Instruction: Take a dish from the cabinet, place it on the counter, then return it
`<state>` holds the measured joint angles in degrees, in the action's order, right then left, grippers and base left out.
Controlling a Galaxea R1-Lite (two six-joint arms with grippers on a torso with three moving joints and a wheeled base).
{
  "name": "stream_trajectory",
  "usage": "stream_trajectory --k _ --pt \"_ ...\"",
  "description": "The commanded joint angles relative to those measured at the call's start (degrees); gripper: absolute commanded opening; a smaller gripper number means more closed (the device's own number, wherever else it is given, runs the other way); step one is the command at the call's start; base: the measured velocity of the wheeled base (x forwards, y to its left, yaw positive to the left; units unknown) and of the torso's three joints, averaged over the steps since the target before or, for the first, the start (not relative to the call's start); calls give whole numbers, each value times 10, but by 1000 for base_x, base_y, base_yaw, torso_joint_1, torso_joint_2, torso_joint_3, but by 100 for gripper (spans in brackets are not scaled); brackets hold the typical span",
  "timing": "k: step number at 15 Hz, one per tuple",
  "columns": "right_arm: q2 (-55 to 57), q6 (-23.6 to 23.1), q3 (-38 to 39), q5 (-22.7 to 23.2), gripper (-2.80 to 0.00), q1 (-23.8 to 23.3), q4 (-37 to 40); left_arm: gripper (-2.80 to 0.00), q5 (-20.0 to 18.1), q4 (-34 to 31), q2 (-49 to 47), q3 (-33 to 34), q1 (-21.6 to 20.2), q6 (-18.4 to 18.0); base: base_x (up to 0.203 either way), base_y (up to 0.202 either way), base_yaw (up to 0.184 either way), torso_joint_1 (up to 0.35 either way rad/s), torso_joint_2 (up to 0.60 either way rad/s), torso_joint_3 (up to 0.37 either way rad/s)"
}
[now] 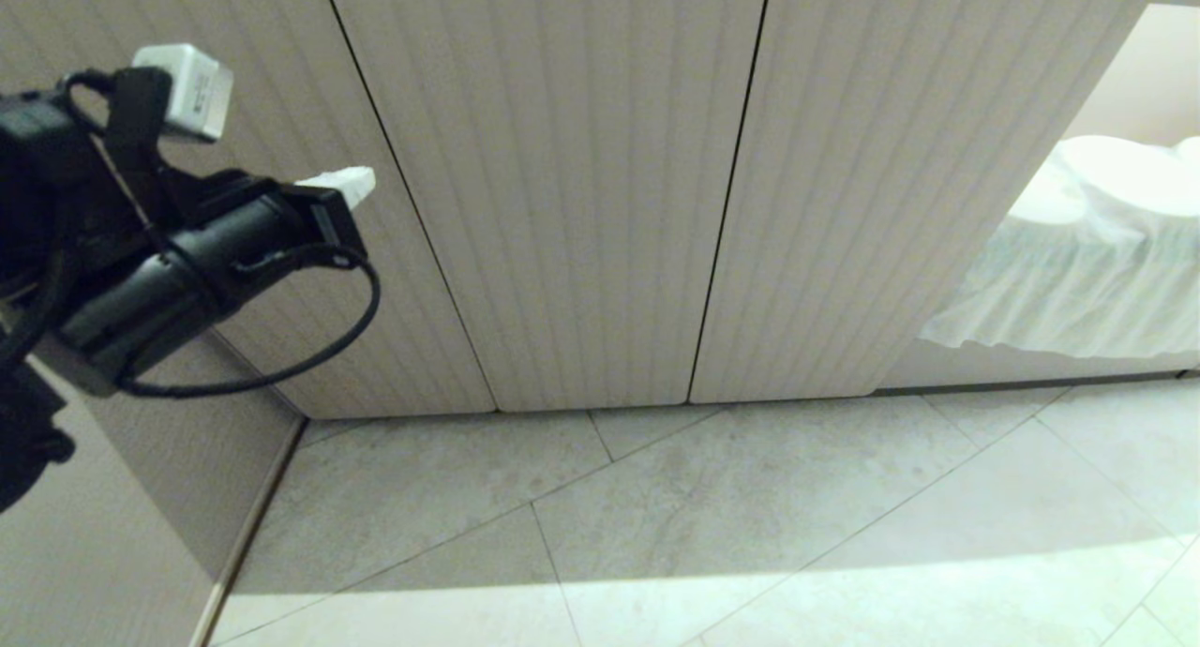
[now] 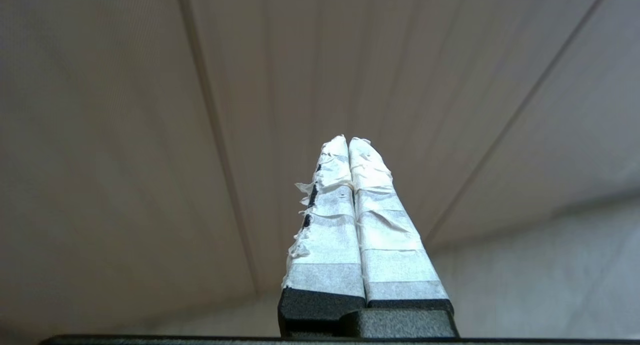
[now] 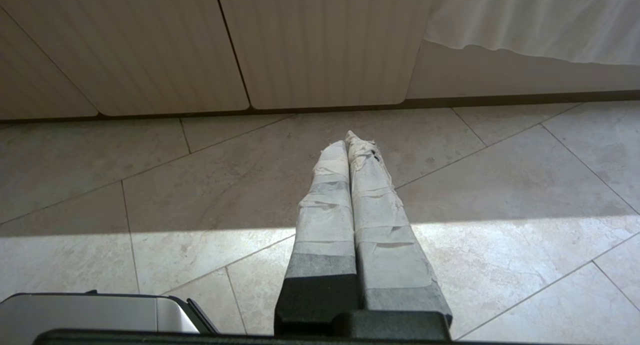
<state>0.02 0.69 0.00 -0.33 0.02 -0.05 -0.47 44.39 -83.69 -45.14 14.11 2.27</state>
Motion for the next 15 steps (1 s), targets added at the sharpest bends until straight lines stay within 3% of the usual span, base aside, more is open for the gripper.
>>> stream_trajectory --k 1,5,9,15 --pt "0 0 0 0 -280 0 0 -280 -38 5 94 120 -55 2 0 0 0 0 0 0" --pt "0 0 0 0 -280 0 0 -280 -118 3 227 319 -141 19 0 0 0 0 0 0" --pt "0 0 0 0 -280 0 0 -280 -149 -25 374 435 -164 31 0 0 0 0 0 0" --pt "0 0 0 0 -280 1 0 -280 -135 -291 654 450 -136 32 0 0 0 0 0 0"
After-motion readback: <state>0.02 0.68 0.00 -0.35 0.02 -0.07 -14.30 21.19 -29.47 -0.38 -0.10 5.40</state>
